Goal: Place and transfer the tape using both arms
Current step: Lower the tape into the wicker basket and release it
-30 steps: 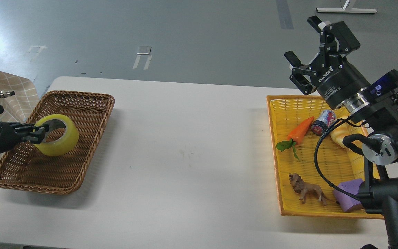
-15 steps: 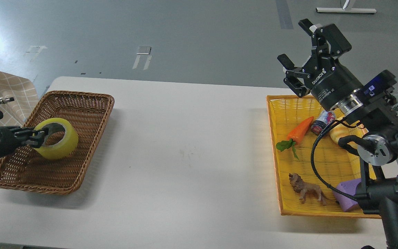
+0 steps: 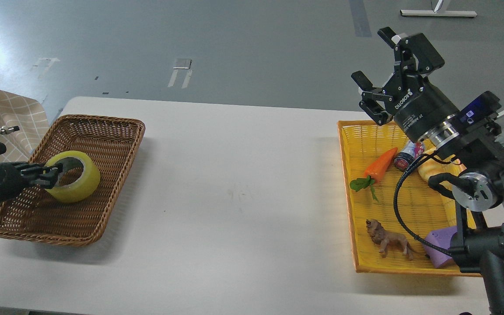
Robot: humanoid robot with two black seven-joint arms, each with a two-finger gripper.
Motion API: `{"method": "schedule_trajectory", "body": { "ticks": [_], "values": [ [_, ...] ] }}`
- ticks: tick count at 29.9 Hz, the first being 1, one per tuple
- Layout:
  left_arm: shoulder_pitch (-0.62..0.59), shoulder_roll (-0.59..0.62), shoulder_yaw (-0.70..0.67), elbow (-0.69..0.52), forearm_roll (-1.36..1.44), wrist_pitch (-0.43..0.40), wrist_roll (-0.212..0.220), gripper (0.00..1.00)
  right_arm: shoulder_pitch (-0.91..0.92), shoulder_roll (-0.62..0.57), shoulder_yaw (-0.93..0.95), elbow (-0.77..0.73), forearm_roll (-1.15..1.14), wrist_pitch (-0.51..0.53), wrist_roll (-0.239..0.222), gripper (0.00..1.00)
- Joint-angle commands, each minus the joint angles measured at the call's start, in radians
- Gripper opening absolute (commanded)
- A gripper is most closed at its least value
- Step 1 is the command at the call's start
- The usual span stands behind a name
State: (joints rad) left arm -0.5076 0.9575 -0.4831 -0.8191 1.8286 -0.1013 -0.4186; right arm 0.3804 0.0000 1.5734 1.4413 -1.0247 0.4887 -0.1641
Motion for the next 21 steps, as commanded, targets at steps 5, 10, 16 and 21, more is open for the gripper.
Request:
{"method": "schedule_trajectory", "body": {
  "ticks": [5,10,16,21],
  "values": [
    [-0.006,-0.005,-0.002,0.037,0.0,0.0,0.0,0.16,-0.002,0.0,-0.001,-0.002,0.002,0.0,0.005,0.99],
    [-0.009,-0.019,-0.002,0.069,0.0,0.0,-0.023,0.3,-0.017,0.0,-0.001,-0.002,0.002,0.0,0.005,0.99],
    [-0.02,-0.022,-0.002,0.089,-0.003,0.002,-0.046,0.53,-0.031,0.0,-0.003,-0.001,0.002,0.0,0.006,0.99],
    [-0.049,-0.02,-0.002,0.089,-0.003,0.005,-0.057,0.72,-0.04,0.0,-0.003,0.001,0.002,0.0,0.006,0.99]
  ]
}}
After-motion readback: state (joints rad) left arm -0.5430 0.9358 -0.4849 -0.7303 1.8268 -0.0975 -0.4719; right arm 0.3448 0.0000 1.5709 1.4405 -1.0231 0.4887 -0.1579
